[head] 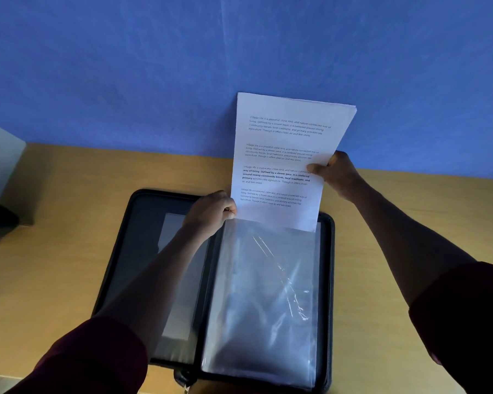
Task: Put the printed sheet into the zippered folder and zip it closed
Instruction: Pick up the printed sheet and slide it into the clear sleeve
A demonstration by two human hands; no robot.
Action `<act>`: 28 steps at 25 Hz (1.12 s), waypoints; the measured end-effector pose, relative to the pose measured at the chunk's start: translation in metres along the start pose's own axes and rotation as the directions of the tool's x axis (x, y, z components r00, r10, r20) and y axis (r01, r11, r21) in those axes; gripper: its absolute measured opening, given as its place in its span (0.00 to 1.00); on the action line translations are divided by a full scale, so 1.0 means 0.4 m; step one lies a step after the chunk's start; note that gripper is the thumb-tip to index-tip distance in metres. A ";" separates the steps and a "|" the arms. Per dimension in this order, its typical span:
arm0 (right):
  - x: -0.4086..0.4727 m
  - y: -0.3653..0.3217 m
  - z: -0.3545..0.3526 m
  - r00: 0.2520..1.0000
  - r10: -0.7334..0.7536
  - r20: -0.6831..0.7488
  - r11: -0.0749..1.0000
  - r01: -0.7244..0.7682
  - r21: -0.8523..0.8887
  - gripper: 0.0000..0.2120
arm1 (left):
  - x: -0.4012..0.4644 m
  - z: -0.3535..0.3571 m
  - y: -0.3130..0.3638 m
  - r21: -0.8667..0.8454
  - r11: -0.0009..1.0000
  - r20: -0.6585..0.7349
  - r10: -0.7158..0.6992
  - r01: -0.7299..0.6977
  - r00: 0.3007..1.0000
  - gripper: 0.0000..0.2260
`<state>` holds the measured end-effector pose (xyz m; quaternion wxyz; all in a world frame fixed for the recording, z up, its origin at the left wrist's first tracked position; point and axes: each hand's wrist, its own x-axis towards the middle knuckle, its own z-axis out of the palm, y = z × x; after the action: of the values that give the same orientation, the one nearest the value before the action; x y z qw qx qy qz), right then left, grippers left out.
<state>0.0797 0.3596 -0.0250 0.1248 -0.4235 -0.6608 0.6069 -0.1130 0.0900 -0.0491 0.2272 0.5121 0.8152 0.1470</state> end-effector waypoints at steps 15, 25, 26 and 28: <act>-0.033 0.078 0.023 0.991 0.057 0.120 0.987 -0.038 -0.156 0.18 | -0.122 0.131 0.114 0.221 0.953 -0.222 0.258 -0.210 0.940 0.17; -0.012 0.058 0.045 0.996 0.041 -0.076 0.983 -0.054 -0.175 0.15 | -0.153 0.254 0.167 0.298 0.943 0.110 0.117 -0.145 0.987 0.37; -0.013 0.060 0.045 0.997 0.042 -0.071 0.980 -0.055 -0.192 0.15 | -0.153 0.254 0.167 0.301 0.943 0.112 0.115 -0.144 0.987 0.38; -0.020 0.068 0.044 0.998 0.045 -0.054 0.974 -0.056 -0.219 0.15 | -0.152 0.255 0.168 0.298 0.944 0.122 0.112 -0.144 0.986 0.38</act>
<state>0.0837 0.3392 -0.0509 0.0777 -0.4659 -0.7099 0.5225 0.0143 0.0648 -0.0910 0.1770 0.6000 0.7802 0.0067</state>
